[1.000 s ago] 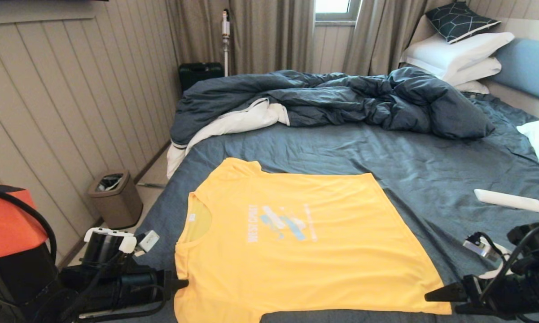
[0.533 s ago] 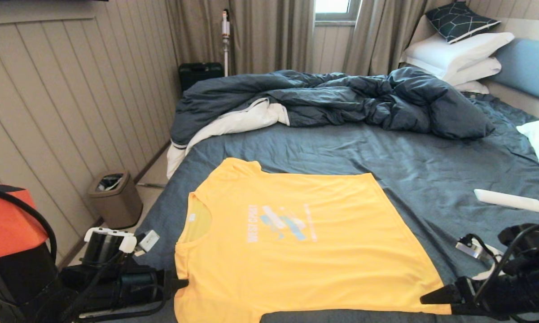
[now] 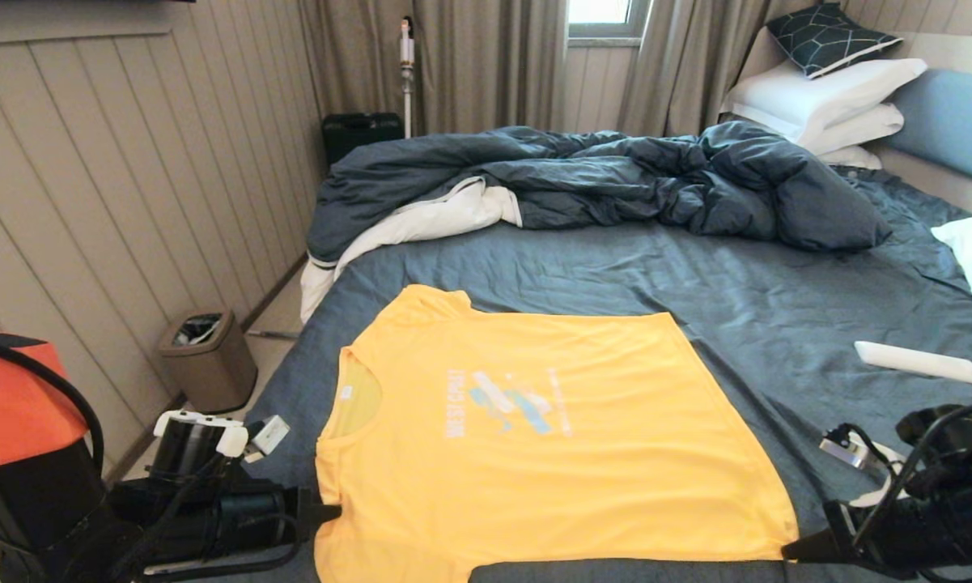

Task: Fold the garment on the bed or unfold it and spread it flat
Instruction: Fold the yellow T-shirt

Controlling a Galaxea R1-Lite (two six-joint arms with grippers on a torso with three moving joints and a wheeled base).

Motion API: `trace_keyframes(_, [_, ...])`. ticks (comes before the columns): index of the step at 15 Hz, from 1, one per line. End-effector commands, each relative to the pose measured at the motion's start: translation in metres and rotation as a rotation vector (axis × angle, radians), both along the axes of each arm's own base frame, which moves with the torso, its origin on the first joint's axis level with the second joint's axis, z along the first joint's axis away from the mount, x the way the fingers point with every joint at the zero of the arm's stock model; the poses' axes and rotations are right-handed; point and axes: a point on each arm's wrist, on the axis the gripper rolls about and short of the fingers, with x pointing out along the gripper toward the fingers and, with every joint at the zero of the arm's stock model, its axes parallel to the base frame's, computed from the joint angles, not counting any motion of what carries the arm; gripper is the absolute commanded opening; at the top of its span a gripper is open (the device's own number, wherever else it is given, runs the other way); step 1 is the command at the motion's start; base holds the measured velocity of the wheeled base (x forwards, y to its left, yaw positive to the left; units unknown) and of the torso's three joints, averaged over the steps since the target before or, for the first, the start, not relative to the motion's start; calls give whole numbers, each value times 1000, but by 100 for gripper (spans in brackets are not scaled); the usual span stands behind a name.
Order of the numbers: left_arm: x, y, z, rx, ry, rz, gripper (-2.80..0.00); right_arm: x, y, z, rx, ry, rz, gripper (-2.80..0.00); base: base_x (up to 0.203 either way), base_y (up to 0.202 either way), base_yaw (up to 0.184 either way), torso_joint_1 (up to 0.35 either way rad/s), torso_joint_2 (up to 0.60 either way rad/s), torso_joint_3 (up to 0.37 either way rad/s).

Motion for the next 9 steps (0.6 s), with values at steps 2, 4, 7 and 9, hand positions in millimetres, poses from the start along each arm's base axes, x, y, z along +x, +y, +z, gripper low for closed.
trace_keyframes(2, [1,-2,1,-5,-5,-6,-280,0,0,0,1,3,3,-280,0,0,0,0,0,0])
trace_keyframes(4, [0,-3,0,-4,5,-9,-280,-2,1,0,-2,6,2,-280,0,0,0,0,0,0])
trace_keyframes(7, [-10,-4,1,1,17,-25,-280,-13,5,4,-5,6,1,-280,0,0,0,0,0,0])
trace_keyframes(9, [-19,-4,5,1,20,-40,-280,-23,7,6,-12,4,-2,-280,0,0,0,0,0,0])
